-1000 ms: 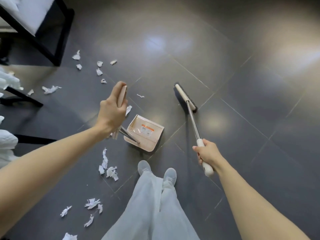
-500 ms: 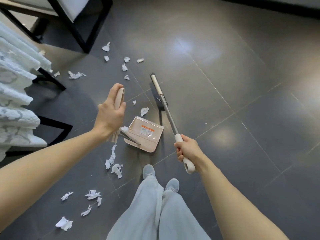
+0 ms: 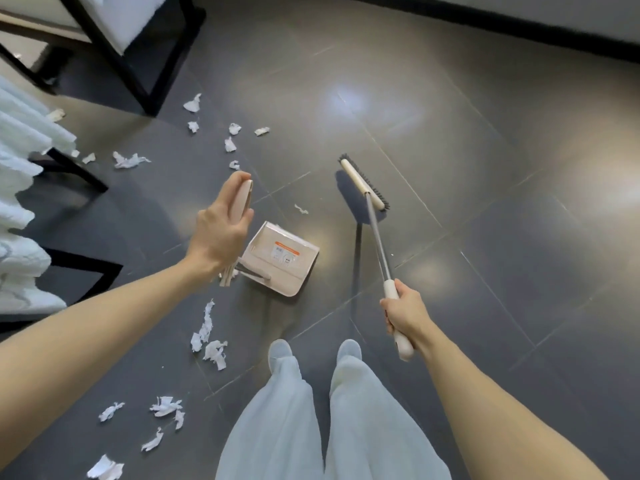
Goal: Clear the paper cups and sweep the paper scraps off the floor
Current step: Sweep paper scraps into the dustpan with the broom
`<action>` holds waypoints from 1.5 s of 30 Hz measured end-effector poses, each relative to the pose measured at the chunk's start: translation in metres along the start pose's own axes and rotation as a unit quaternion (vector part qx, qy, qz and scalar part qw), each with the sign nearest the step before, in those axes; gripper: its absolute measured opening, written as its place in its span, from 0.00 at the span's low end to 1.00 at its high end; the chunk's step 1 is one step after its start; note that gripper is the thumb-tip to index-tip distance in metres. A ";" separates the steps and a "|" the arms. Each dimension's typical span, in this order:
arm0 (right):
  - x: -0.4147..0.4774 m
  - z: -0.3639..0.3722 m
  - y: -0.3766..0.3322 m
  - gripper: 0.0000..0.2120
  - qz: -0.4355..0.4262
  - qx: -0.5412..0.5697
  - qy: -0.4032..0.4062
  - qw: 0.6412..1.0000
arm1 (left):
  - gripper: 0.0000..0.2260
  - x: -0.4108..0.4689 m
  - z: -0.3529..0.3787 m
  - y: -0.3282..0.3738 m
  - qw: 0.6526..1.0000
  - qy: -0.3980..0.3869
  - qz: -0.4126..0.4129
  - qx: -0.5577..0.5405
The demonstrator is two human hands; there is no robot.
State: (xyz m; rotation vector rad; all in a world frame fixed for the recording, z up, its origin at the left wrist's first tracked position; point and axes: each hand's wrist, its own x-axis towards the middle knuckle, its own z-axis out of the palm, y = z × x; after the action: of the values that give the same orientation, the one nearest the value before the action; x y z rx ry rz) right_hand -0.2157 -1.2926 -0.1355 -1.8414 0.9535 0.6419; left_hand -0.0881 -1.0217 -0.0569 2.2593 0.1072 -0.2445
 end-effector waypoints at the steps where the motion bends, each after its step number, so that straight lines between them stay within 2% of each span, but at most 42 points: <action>1: 0.002 -0.009 0.007 0.17 0.008 0.004 0.011 1.000 | 0.21 0.005 0.007 0.007 1.000 -0.013 0.016 0.004; 6: -0.006 -0.037 0.042 0.07 0.054 0.056 0.051 0.996 | 0.21 0.018 0.051 0.044 0.993 -0.067 0.096 0.027; 11: -0.021 -0.050 0.076 0.05 0.107 0.175 0.058 0.977 | 0.22 0.012 0.087 0.064 0.978 -0.141 0.150 0.035; 15: -0.021 -0.037 0.084 0.09 0.152 0.320 0.034 0.935 | 0.22 0.005 0.097 0.062 0.973 -0.157 0.159 0.058; 21: -0.016 -0.008 0.074 0.15 0.175 0.396 -0.050 0.900 | 0.20 0.000 0.086 0.044 0.976 -0.161 0.122 0.086; 24: -0.007 -0.001 0.059 0.26 0.167 0.408 -0.095 0.893 | 0.20 -0.003 0.077 0.038 0.979 -0.139 0.115 0.093; 28: 0.000 -0.004 0.031 0.14 0.141 0.383 -0.150 0.900 | 0.19 -0.005 0.067 0.033 0.986 -0.108 0.097 0.084; 33: 0.007 -0.018 0.013 0.16 0.104 0.284 -0.148 0.942 | 0.17 -0.009 0.058 0.031 0.993 -0.065 0.066 0.074; 36: 0.017 -0.029 -0.003 0.13 0.071 0.224 -0.139 0.962 | 0.18 -0.010 0.054 0.031 0.996 -0.031 0.040 0.068; 45: 0.069 -0.031 -0.043 0.09 -0.010 0.016 -0.163 0.986 | 0.19 -0.034 0.048 0.021 0.995 0.081 -0.050 0.025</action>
State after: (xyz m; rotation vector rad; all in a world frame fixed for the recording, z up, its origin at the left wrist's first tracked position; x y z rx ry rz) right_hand -0.1402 -1.3330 -0.1528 -1.6501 0.7231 0.8803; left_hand -0.1247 -1.0714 -0.0638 2.3253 0.3040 -0.1175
